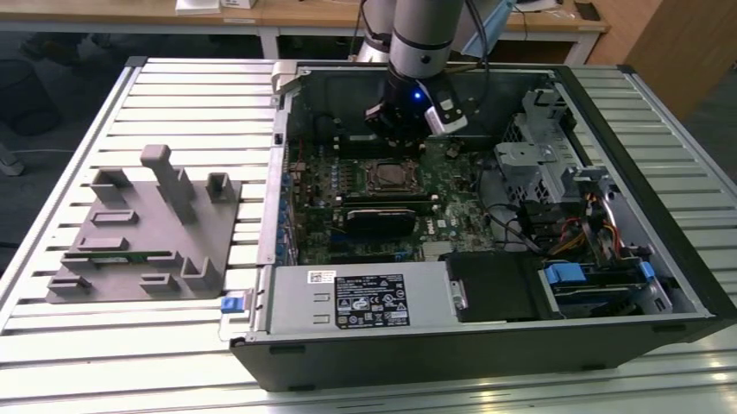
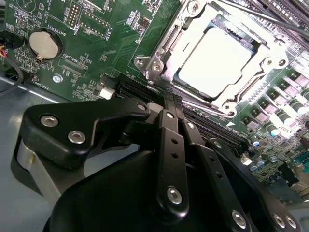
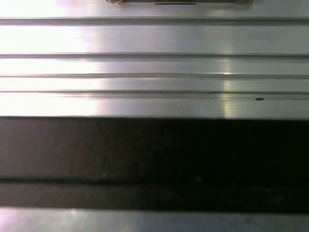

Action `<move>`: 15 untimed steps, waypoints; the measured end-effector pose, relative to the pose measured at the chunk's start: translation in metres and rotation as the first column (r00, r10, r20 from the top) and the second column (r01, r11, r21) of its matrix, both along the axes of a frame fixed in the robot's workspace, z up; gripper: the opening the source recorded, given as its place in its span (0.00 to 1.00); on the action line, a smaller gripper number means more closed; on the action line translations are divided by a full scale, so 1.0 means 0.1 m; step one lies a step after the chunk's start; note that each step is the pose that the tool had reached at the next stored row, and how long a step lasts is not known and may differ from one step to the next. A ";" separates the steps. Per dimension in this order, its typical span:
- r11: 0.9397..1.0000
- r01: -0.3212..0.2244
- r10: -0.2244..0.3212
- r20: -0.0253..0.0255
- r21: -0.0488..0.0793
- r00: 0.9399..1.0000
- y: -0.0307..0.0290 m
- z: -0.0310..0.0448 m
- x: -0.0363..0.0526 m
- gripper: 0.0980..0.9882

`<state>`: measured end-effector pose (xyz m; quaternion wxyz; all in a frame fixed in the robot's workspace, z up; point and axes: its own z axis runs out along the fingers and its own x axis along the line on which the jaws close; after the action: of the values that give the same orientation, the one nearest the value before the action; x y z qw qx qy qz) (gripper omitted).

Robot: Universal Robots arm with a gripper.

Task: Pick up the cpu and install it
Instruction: 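Install the first cpu locking lever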

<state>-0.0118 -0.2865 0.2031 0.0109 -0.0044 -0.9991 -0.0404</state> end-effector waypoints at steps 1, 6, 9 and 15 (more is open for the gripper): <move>1.000 0.000 0.000 0.000 0.000 1.000 0.000 0.000 0.000 0.01; 1.000 0.000 0.000 0.000 0.000 1.000 0.000 0.006 0.000 0.01; 1.000 0.000 0.000 0.000 -0.003 1.000 0.000 0.006 0.001 0.01; 1.000 0.000 0.000 0.000 -0.022 1.000 -0.001 -0.011 0.005 0.01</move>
<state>-0.0113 -0.2866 0.2020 0.0109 -0.0047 -0.9995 -0.0294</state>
